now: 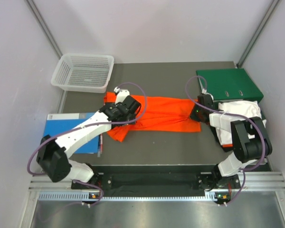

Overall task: Fold and stack the t-shirts
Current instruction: Fold the other side of the tshirt into a rectangle

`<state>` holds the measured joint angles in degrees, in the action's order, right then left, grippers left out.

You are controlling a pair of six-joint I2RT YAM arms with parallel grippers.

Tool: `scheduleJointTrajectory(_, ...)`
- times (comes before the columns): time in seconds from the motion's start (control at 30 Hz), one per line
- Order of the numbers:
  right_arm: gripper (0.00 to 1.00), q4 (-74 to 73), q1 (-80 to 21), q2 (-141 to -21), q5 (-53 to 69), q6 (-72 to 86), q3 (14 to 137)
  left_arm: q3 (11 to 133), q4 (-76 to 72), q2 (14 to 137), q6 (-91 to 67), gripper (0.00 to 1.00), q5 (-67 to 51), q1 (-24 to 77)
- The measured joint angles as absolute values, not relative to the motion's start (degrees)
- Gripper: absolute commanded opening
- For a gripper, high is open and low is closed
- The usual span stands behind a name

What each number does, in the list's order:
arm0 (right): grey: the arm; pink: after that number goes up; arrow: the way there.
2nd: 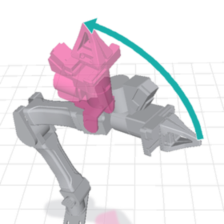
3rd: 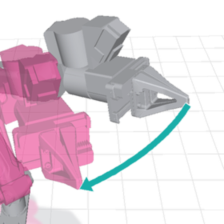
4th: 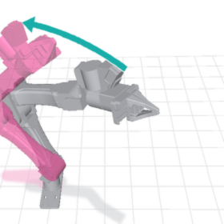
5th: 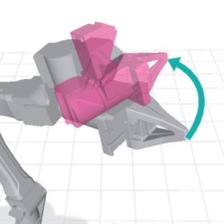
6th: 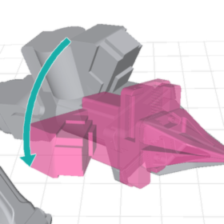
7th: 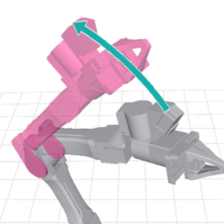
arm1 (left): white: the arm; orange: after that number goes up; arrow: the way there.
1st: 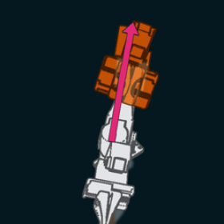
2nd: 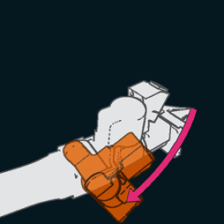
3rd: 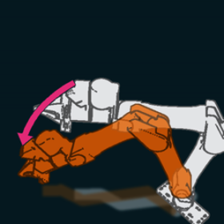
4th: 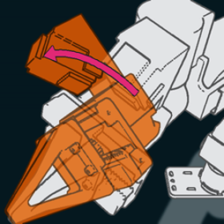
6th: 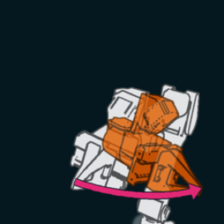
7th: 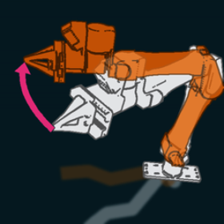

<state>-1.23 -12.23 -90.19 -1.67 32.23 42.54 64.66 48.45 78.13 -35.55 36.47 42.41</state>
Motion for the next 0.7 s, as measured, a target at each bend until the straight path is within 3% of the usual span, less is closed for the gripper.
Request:
scheduleJointTrajectory(0.33, 0.0, 0.03, -12.21, -91.57, -1.41, 31.9, 43.29, 67.05, 48.18, 87.05, -32.8, 0.99, 33.45, 38.11)
scheduleJointTrajectory(0.47, 0.0, 0.12, -12.21, -91.64, -1.34, 31.88, 43.29, 64.79, 43.59, 82.96, -33.89, 0.96, 27.27, 37.21)
scheduleJointTrajectory(0.7, 0.0, 0.89, -12.21, -92.58, -0.64, 31.4, 43.99, 48.01, 36.49, 69.04, -44.16, 0.92, 13.54, 37.69)
